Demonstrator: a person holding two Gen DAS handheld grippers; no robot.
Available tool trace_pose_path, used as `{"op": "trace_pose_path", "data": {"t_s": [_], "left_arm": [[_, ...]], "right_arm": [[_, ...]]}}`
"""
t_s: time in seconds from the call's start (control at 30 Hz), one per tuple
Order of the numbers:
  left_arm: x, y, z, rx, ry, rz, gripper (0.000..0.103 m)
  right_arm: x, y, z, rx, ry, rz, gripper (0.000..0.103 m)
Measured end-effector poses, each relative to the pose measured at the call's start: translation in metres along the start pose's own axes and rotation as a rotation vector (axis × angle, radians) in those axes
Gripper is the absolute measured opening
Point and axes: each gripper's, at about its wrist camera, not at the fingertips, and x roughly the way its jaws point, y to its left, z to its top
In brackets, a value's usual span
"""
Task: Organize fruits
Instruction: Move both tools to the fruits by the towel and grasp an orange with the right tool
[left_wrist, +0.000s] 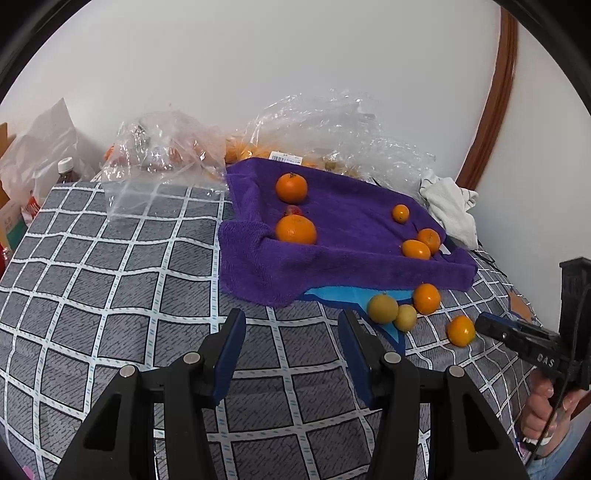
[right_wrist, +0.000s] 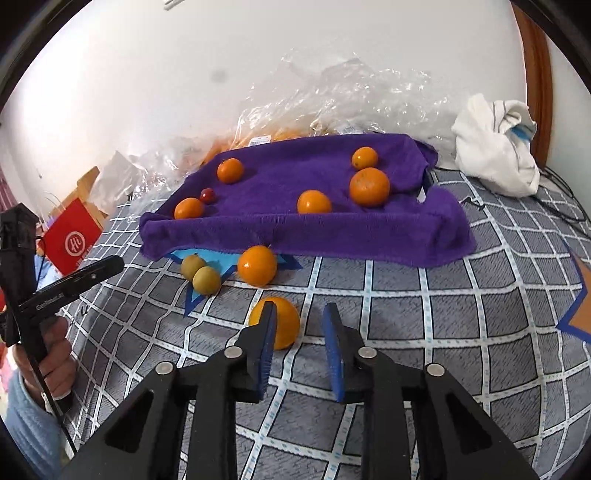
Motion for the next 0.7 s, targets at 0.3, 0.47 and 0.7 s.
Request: {"op": "trace_pose_path", "data": {"t_s": [0.3,0.47,0.7], "left_arm": [[0.001,0.005,-0.001,-0.027,0.003,-0.006,0.05],[0.0,0.006,-0.002,-0.034,0.002,-0.014,0.049],[0.003,-0.003,-0.001,0.001,0.02,-0.042,0.049]], "right_arm": [[0.029,0.035,-0.002,-0.096,0.088,0.073,0.039],[0.026,0.036,-0.001,-0.101,0.071,0.045,0.031],[-0.007,-0.009,-0.003,-0.046,0.014,-0.06,0.031]]}}
